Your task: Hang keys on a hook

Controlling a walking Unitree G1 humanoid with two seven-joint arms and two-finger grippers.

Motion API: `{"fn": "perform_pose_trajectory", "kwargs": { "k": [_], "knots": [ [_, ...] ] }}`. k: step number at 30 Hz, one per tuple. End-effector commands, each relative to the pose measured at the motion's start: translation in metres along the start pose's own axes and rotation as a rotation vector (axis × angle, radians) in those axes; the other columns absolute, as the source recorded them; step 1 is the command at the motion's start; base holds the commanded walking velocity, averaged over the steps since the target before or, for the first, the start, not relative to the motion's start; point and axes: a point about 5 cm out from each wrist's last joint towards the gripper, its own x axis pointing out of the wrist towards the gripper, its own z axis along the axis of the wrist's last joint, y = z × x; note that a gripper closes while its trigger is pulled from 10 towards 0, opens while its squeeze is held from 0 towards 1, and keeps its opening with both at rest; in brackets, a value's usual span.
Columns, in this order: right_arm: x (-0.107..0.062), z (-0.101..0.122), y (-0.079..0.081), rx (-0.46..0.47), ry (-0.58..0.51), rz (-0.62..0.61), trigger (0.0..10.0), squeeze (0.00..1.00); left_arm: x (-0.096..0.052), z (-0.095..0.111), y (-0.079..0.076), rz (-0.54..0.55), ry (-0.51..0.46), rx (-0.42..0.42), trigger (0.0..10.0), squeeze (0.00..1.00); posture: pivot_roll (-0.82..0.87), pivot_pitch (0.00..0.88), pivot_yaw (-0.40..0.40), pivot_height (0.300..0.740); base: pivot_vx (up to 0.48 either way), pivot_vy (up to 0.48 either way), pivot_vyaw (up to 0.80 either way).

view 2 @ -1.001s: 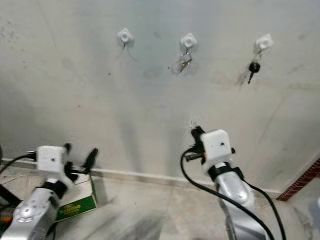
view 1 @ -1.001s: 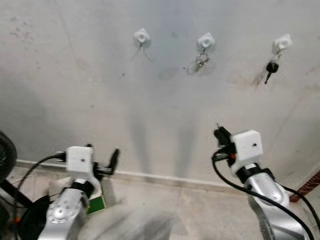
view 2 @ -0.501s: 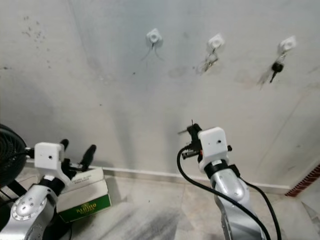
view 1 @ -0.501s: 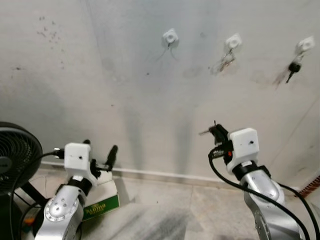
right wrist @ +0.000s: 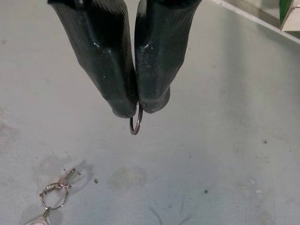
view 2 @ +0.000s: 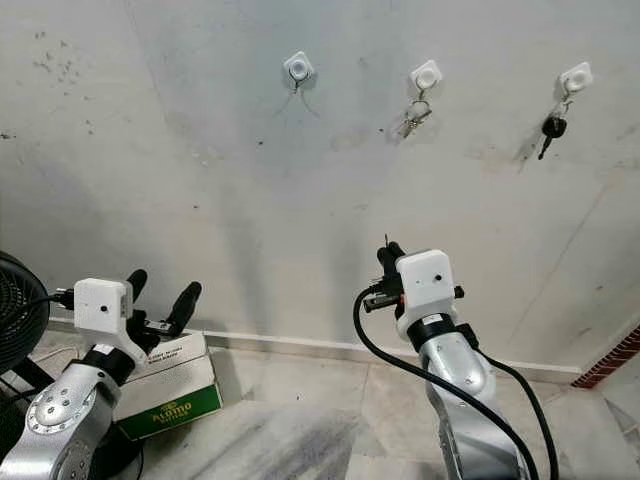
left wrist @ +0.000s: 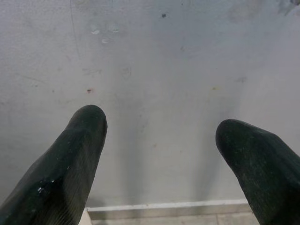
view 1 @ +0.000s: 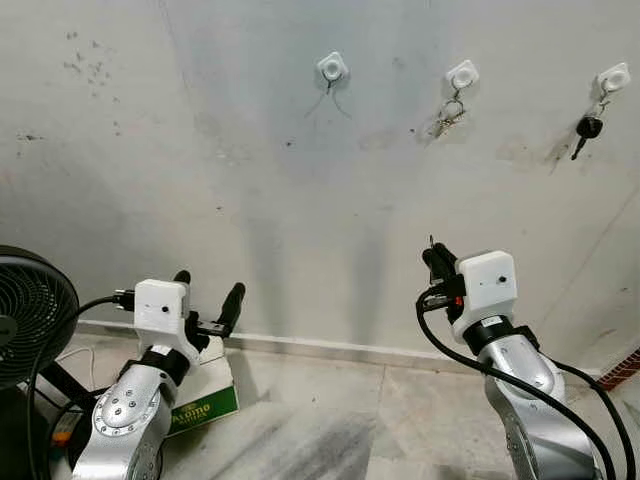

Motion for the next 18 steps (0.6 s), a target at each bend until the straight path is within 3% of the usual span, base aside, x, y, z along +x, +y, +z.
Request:
{"fn": "perform_pose_trajectory", "kwargs": {
  "k": [1,18],
  "knots": [
    [0.0011,0.0031,-0.0012,-0.003,-0.018,-0.002,10.0,0.00,0.0006,-0.0003,0.0013,-0.003,0.001,0.003,10.0,0.00,0.06,0.000,0.024,0.740,0.341,0.000,0.00],
    [0.0021,0.0032,0.0002,-0.003,-0.018,0.005,10.0,0.00,-0.0006,-0.0017,-0.0001,-0.008,0.006,-0.005,10.0,0.00,0.06,0.000,0.019,0.740,0.371,0.000,0.00]
  ]
}}
